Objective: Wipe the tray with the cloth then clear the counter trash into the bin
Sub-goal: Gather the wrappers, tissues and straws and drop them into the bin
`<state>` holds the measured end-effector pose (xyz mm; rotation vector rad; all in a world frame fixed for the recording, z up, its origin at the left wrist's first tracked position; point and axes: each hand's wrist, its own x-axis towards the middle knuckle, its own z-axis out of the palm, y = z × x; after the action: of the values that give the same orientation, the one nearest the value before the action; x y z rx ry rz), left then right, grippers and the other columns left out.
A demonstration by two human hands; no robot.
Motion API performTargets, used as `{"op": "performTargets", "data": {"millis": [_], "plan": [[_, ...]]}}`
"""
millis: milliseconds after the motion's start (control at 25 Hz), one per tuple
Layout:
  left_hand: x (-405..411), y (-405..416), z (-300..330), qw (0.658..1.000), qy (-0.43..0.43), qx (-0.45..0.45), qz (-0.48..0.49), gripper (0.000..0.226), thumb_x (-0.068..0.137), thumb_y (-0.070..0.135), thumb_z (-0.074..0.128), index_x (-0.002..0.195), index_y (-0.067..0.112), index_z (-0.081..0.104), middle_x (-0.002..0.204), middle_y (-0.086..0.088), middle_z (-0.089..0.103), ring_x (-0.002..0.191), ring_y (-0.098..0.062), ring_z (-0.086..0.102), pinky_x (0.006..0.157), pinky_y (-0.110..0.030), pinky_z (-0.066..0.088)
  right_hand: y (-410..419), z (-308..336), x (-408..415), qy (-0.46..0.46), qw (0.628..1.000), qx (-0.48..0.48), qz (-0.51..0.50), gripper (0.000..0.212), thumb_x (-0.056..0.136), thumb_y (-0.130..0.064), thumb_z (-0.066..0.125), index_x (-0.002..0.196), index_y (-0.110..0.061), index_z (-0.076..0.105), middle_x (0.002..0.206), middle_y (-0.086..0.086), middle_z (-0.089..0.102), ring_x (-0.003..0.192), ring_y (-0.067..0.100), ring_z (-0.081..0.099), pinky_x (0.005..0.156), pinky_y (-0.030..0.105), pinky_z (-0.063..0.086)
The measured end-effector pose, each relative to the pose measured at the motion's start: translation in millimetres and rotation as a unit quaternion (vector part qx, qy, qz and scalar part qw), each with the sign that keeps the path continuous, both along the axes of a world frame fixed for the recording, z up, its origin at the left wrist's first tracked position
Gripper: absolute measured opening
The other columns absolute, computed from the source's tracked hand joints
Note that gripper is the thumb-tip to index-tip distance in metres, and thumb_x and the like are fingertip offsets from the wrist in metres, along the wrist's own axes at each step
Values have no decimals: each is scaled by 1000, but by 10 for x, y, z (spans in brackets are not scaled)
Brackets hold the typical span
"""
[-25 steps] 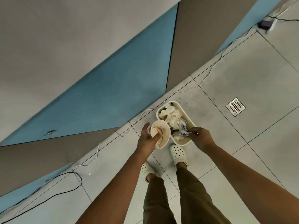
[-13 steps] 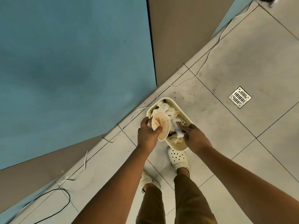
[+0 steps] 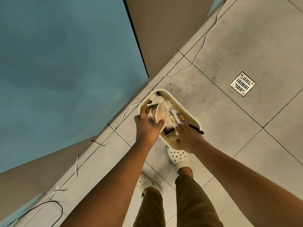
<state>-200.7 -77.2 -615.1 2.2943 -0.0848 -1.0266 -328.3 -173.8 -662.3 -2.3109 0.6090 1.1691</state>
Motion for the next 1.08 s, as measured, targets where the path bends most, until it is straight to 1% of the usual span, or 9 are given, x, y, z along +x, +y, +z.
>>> {"op": "performTargets", "data": {"millis": [120,200,320,480,640,760,880,1000,1080], "plan": [[-33,-64,-173,990,-36,10,-136,91,75,28,75,145,32,17,148,-4,7,131,-26,36,98,-32,40,-73,-167,50,39,999,0,29,61,96,-37,37,147,-13,13,157,1,5,144,21,9,114,39,18],[-40,-75,-286,960,-40,62,-269,87,83,34,65,148,32,7,154,3,-10,142,-24,17,106,-40,36,-91,-194,76,43,999,1,21,60,96,-38,38,146,-13,17,156,0,8,143,21,12,113,40,22],[-34,-59,-329,932,-47,119,-340,81,89,37,55,148,29,1,156,4,-13,144,-26,-4,114,-44,23,-75,-75,64,2,999,-7,-47,52,92,-31,45,140,-14,32,149,4,26,135,25,30,103,38,34],[-62,45,-46,960,-87,120,-236,69,89,28,57,146,26,18,155,1,4,142,-25,13,108,-41,33,-37,235,-54,-33,988,19,-152,43,90,-21,45,133,-18,43,141,2,37,124,27,44,94,37,42],[-2,280,557,987,-6,84,-134,61,88,20,57,142,25,29,144,-5,30,122,-25,47,95,-36,44,15,761,-142,-49,976,41,-209,40,90,-18,45,130,-23,48,141,2,41,122,26,47,98,35,42],[92,485,1173,994,16,51,-94,47,89,18,56,134,22,44,136,-5,41,116,-21,51,90,-26,43,104,1326,-48,-85,974,45,-203,36,90,-17,47,125,-24,53,133,6,50,114,26,53,92,29,43],[142,655,1916,996,4,11,-89,35,88,18,56,123,23,55,131,0,46,108,-14,53,83,-19,40,290,2078,189,-144,964,66,-212,30,90,-16,50,118,-21,58,117,5,57,102,24,58,75,22,44],[192,857,2722,997,-23,-48,-54,28,88,16,56,112,27,62,116,4,59,79,-3,56,74,-15,42,586,2923,478,-222,949,87,-207,31,89,-17,52,119,-18,59,113,0,60,93,14,55,79,16,37],[232,1015,3234,994,-57,-95,-16,24,87,14,58,106,28,64,105,5,64,67,5,54,67,-7,42,778,3450,620,-264,939,102,-197,30,88,-16,54,118,-18,59,100,-9,58,83,9,53,73,9,35]]}}
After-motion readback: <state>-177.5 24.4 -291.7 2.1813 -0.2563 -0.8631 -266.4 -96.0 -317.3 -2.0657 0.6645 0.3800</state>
